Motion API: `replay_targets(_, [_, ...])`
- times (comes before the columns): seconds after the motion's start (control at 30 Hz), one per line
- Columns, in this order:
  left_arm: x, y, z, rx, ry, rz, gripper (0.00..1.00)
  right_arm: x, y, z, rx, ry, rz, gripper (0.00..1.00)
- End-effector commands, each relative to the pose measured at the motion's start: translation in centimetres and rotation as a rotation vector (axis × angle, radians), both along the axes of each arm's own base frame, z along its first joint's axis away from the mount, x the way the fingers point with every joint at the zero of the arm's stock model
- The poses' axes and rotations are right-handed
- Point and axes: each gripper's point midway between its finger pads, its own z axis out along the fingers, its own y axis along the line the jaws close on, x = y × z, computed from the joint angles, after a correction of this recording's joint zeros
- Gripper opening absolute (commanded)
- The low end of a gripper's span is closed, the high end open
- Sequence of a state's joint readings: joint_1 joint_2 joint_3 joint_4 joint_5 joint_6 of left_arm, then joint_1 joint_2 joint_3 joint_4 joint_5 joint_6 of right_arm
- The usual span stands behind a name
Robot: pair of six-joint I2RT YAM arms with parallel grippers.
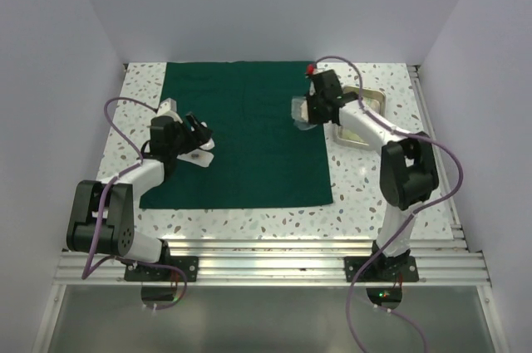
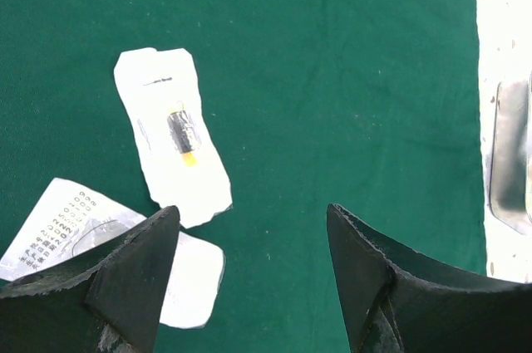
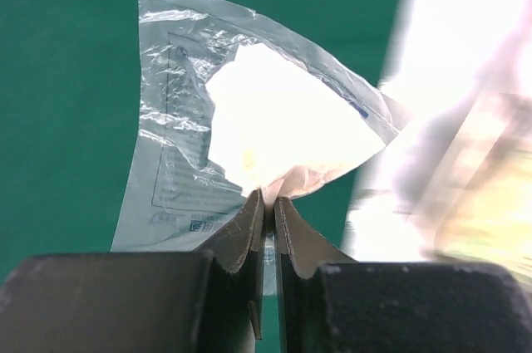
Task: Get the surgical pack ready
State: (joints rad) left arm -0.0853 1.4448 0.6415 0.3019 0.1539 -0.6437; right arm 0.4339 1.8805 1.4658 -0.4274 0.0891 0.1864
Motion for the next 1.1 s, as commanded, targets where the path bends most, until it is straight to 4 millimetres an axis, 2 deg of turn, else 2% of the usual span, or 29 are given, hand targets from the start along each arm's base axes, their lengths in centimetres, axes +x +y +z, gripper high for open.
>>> replay_targets(0.0, [0.7,-0.2,2.3,-0.014,-0.086,-0.009,0.75,2.6,-5.6,2.4,0.035,-0.012,-0.190,0.05])
replay_targets(0.03, [0.6,-0.3,2.2,-0.015,-0.083,-0.012,0.75,3.3,-6.7,2.4,0.063,-0.007,-0.236,0.05])
replay_targets(0.07, [0.7,-0.3,2.2,-0.014,-0.083,-0.010,0.75,4.2,-9.4,2.3,0.074,-0.008,-0.305,0.06])
replay_targets(0.1, [0.7,-0.3,2.3,-0.016,-0.086,-0.010,0.75,4.7,-10.5,2.2,0.080,-0.011,-0.335,0.06])
replay_targets(0.13, [0.7,-0.2,2.3,-0.014,-0.086,-0.007,0.75,5.4,-12.7,2.1,0.089,-0.010,-0.391,0.06])
replay_targets(0.2, [0.6,-0.3,2.2,-0.014,-0.083,-0.009,0.75,6.1,-14.5,1.6,0.084,-0.004,-0.435,0.06])
replay_targets(0.23, [0.7,-0.4,2.2,-0.014,-0.084,-0.012,0.75,6.6,-15.1,2.0,0.084,-0.011,-0.448,0.06])
replay_targets(0.27, [0.6,-0.3,2.2,-0.014,-0.085,-0.010,0.75,6.9,-16.5,1.0,0.075,0.010,-0.475,0.06])
replay_targets(0.4, [0.7,-0.3,2.2,-0.011,-0.084,-0.008,0.75,7.1,-18.7,-0.5,0.033,0.047,-0.526,0.08])
replay_targets(0.47, [0.7,-0.2,2.1,-0.010,-0.084,-0.007,0.75,7.0,-19.1,-1.2,0.027,0.061,-0.534,0.13])
replay_targets(0.6, [0.7,-0.3,2.0,-0.013,-0.080,-0.009,0.75,6.6,-19.3,-2.0,0.013,0.082,-0.536,0.51])
replay_targets(0.63, [0.7,-0.3,2.1,-0.013,-0.082,-0.009,0.75,6.5,-19.6,-1.7,0.000,0.076,-0.548,0.56])
replay_targets(0.8, [0.7,-0.4,2.1,-0.012,-0.083,-0.011,0.75,6.3,-20.5,1.2,-0.023,0.013,-0.581,0.59])
replay_targets(0.93, [0.6,-0.3,2.2,-0.009,-0.085,-0.009,0.75,6.8,-20.5,4.4,0.010,-0.077,-0.587,0.57])
replay_targets(1.03, [0.6,-0.4,2.2,-0.009,-0.087,-0.011,0.75,8.1,-19.8,5.4,0.049,-0.119,-0.556,0.54])
replay_targets(1.07, [0.6,-0.4,2.4,-0.010,-0.090,-0.012,0.75,8.4,-19.0,5.0,0.075,-0.104,-0.520,0.52])
